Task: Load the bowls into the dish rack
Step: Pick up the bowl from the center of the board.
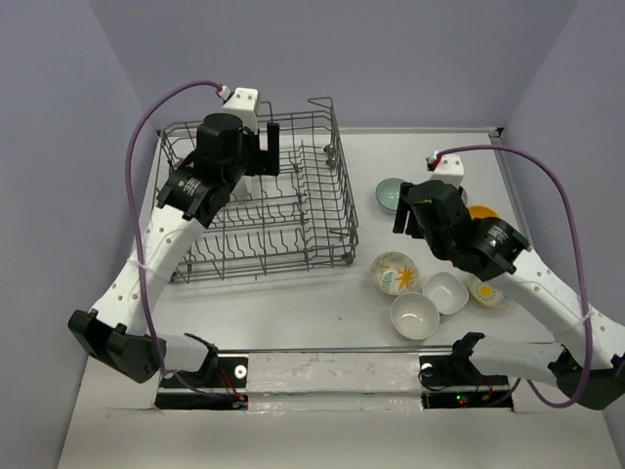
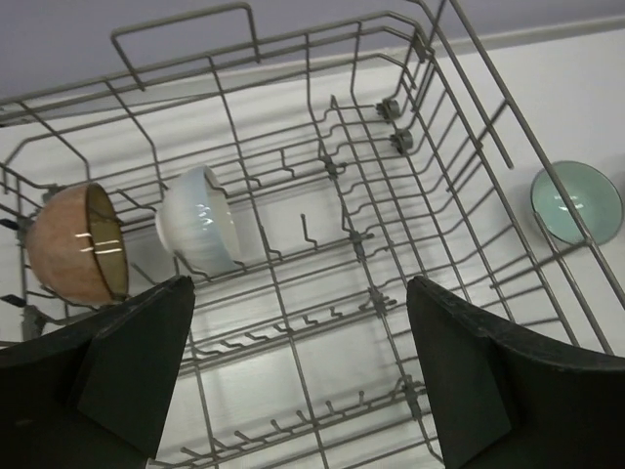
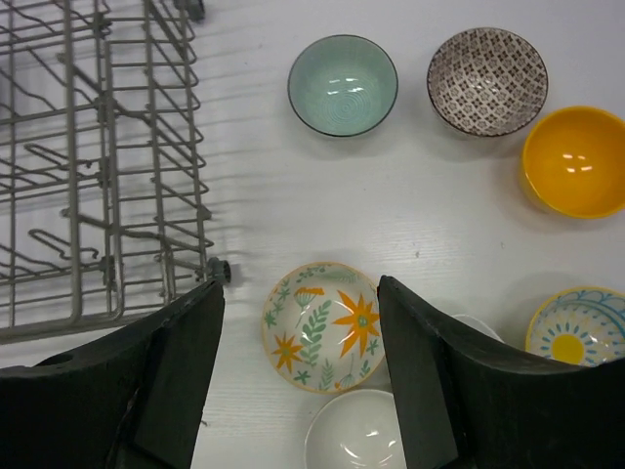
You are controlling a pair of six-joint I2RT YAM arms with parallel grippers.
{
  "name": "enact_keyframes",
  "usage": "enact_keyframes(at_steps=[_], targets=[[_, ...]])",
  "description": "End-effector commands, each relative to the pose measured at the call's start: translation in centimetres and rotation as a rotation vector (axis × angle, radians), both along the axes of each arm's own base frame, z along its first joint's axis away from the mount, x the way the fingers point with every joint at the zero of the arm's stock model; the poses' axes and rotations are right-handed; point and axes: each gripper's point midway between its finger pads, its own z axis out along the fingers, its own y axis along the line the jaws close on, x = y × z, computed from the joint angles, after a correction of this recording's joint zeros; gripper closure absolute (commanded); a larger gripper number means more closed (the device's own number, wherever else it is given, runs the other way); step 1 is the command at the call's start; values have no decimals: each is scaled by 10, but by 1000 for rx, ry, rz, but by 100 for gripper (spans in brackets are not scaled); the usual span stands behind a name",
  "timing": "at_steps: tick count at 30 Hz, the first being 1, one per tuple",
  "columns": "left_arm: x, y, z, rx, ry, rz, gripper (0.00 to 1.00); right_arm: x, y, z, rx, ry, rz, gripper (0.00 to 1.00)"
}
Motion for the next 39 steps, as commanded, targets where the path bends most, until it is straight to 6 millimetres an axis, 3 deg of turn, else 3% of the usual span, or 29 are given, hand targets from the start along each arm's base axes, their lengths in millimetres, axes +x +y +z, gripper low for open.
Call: enact_keyframes(at_steps=[1, 3, 4, 7, 9, 10, 14, 16, 22, 28, 34, 39], targets=[[-20, -20, 1, -125, -34, -117, 1, 28, -18, 0, 37, -7, -113, 30], [-25, -11, -12, -119, -26, -81, 1, 51, -33, -10, 91, 27, -135, 31], [-31, -7, -6, -132, -54, -77, 1, 58, -36, -9, 117, 21, -139, 31], [-37, -2, -19, -142, -55, -60, 1, 71, -45, -17, 142, 50, -157, 31], [-42, 0, -15, -173, -85, -61, 1, 83, -56, -24, 162, 69, -189, 32], [-43, 0, -27, -174, -71, -59, 1, 85, -53, -28, 192, 87, -169, 32], [-53, -3, -30, -228, -109, -85, 1, 87, -72, -48, 242, 120, -211, 32], [-58, -4, -43, -233, -96, -98, 1, 83, -86, -61, 286, 138, -243, 32], [-67, 1, -48, -256, -117, -92, 1, 54, -89, -95, 331, 214, -234, 33], [-70, -3, -46, -281, -120, -115, 1, 18, -81, -99, 397, 276, -216, 35], [-72, -4, -46, -289, -119, -119, 1, -10, -99, -101, 310, 333, -272, 36], [-71, -7, -50, -295, -102, -129, 1, -36, -93, -136, 308, 488, -265, 36]])
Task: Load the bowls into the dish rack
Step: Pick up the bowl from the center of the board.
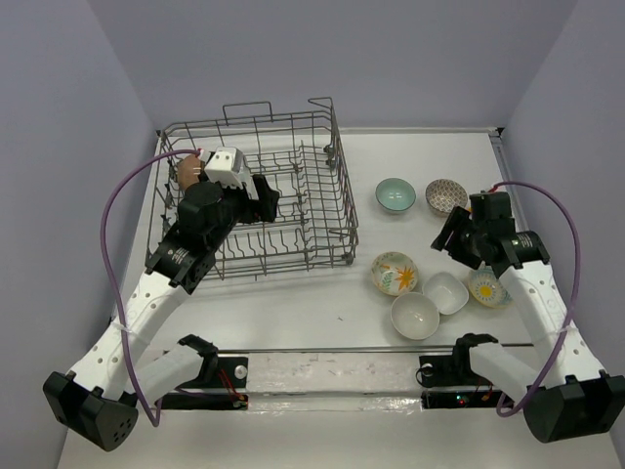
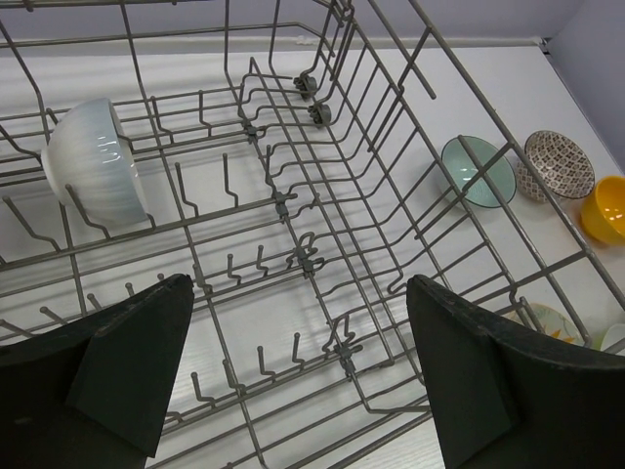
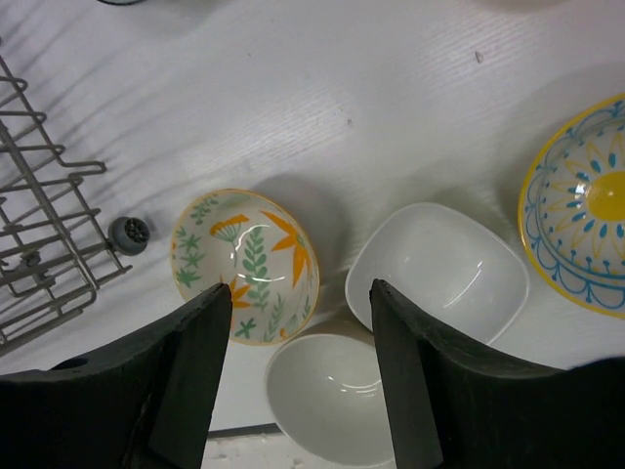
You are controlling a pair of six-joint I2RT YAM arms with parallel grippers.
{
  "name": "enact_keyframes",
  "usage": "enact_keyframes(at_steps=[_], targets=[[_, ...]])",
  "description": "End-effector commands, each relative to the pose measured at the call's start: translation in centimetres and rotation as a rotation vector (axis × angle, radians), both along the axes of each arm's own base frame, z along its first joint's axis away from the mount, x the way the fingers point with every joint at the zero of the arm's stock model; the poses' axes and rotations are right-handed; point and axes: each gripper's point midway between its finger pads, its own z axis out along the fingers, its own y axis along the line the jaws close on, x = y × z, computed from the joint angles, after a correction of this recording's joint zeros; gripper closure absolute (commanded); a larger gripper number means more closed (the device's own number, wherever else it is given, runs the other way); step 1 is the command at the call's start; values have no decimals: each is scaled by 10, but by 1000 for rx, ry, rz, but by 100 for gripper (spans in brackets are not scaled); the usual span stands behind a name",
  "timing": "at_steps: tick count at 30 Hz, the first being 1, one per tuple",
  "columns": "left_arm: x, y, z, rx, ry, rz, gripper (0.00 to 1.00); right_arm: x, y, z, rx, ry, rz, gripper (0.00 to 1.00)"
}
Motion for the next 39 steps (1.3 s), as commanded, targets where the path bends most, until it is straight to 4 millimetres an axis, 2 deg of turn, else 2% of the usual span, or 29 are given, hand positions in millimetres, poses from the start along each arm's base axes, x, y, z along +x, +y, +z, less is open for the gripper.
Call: enact_keyframes(at_steps=[1, 11, 16, 23, 39], targets=[[-1, -5, 14, -44, -49, -19, 1, -29, 4, -25, 31, 114, 18, 36], [0, -8, 4, -44, -24, -30, 1, -79, 15, -69, 129, 243, -2, 41], [1, -10, 2, -43, -19, -35, 1, -82, 17, -73, 136, 263, 7, 43], [3, -10, -1, -40, -9, -31, 1, -86, 21, -92, 139, 357, 40, 45], [6, -16, -11, -30, 19, -50, 1, -102, 32, -108, 104, 515, 112, 45]])
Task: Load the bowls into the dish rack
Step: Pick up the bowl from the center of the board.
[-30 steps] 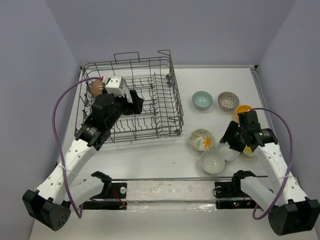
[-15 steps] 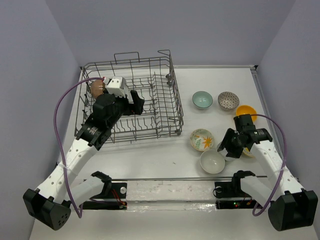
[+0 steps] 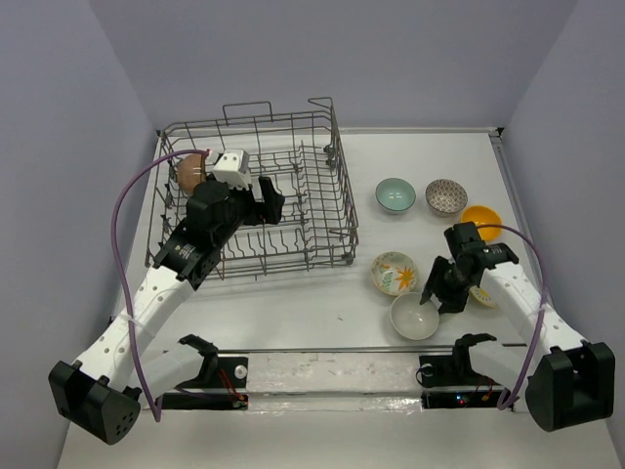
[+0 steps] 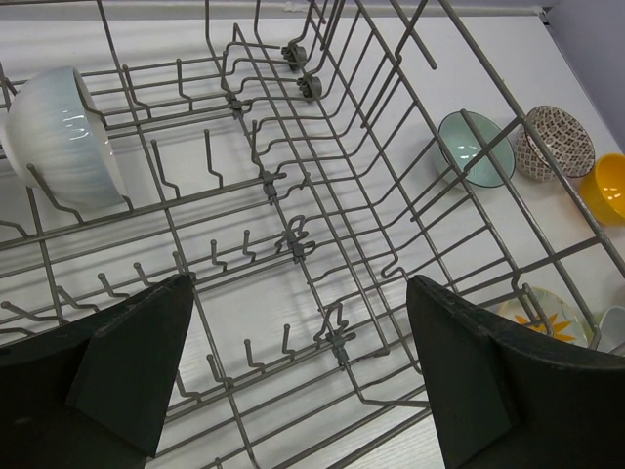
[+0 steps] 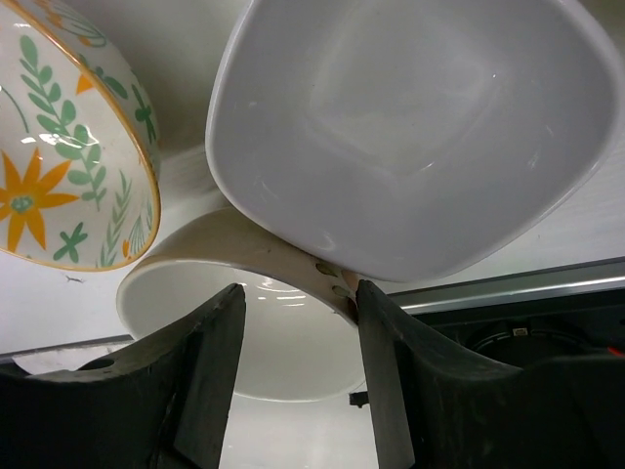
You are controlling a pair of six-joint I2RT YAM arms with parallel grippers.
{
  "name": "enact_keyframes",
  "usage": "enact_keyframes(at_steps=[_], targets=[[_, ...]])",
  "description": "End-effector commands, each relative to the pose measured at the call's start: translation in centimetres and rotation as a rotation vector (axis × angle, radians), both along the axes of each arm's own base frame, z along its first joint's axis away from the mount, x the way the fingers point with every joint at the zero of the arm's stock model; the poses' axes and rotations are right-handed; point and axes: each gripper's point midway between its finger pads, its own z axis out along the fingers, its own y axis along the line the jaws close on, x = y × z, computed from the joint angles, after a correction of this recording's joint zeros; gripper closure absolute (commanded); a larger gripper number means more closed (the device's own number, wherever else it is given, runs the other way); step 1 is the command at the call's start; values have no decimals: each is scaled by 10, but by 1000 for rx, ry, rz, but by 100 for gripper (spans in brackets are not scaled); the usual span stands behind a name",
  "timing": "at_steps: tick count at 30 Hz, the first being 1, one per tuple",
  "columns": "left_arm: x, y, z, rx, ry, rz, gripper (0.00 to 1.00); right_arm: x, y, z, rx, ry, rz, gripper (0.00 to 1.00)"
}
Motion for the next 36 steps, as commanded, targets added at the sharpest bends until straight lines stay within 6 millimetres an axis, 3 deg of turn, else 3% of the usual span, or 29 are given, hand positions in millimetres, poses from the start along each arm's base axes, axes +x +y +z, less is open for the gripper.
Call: enact_keyframes(at_steps=[1, 7, 15, 26, 36], targets=[[3, -5, 8, -26, -31, -17, 1, -5, 4, -1, -2, 27, 40, 45], [2, -6, 9, -29, -31, -17, 1, -5, 5, -4, -4, 41, 51, 49], [2, -6, 8, -30, -29, -17, 1, -2, 8, -6, 10, 31, 54, 64], [4, -7, 6, -28, -25, -17, 1, 1, 13, -11, 27, 24, 72, 77], [5, -7, 5, -28, -20, -15, 1, 6, 16, -16, 32, 15, 81, 76]])
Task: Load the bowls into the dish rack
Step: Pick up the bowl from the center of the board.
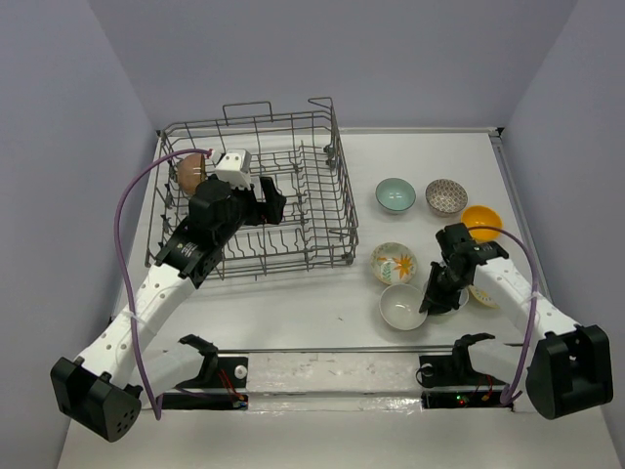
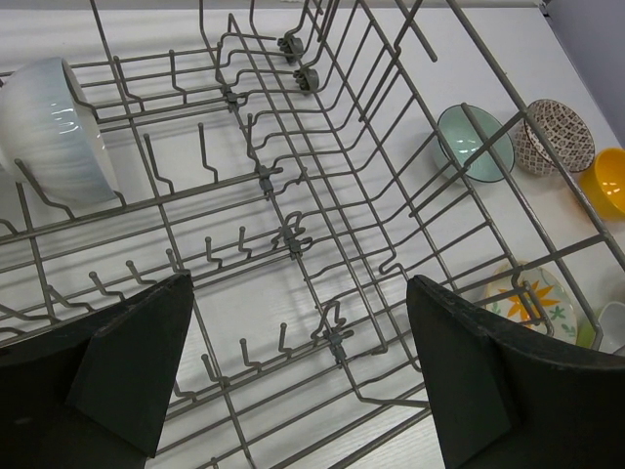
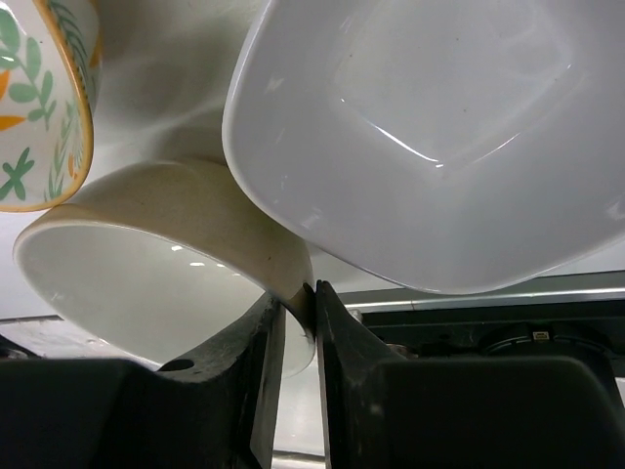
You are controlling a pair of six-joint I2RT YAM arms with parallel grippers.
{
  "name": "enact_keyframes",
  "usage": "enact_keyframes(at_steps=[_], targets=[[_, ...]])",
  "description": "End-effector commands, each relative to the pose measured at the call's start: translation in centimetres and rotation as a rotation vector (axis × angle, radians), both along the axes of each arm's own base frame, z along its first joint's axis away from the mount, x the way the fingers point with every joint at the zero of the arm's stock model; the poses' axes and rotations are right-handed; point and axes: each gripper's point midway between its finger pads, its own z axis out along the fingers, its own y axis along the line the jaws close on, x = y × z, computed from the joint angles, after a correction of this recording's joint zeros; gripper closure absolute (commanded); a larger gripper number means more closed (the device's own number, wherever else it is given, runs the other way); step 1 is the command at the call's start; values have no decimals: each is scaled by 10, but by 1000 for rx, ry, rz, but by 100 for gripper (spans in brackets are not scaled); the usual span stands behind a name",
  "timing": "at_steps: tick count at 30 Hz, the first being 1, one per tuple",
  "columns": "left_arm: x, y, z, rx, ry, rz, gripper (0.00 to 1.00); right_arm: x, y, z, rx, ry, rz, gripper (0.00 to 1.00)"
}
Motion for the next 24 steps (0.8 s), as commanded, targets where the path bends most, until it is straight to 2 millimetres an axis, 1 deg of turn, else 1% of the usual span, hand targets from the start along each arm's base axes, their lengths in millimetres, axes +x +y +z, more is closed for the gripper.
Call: enact_keyframes(at_steps=[1, 3, 6, 11, 13, 14, 16, 17, 18, 19, 24], targets=[[3, -4, 9, -25, -37, -7, 1, 14, 5, -3, 15, -57, 12, 75], [1, -9, 8, -32, -29, -36, 1, 15, 8, -3, 22, -61, 17, 74], [1, -9, 8, -34, -28, -37, 1, 15, 8, -5, 21, -57, 17, 72], [2, -9, 7, -31, -27, -36, 1, 16, 10, -8, 21, -51, 30, 72], [2, -9, 7, -32, -25, -35, 1, 17, 10, -7, 22, -53, 33, 78], [2, -9, 6, -29, -23, -36, 1, 17, 10, -7, 25, -55, 33, 84], [2, -9, 5, -27, -23, -36, 1, 17, 10, -7, 26, -55, 36, 90], [3, -9, 4, -26, -21, -35, 1, 17, 11, -5, 28, -60, 40, 95], [3, -9, 4, -26, -22, -33, 1, 18, 11, -4, 29, -64, 40, 98], [3, -9, 4, -26, -20, -33, 1, 17, 11, -3, 30, -63, 41, 99], [3, -10, 3, -25, -17, -36, 1, 14, 12, 6, 46, -75, 47, 99]])
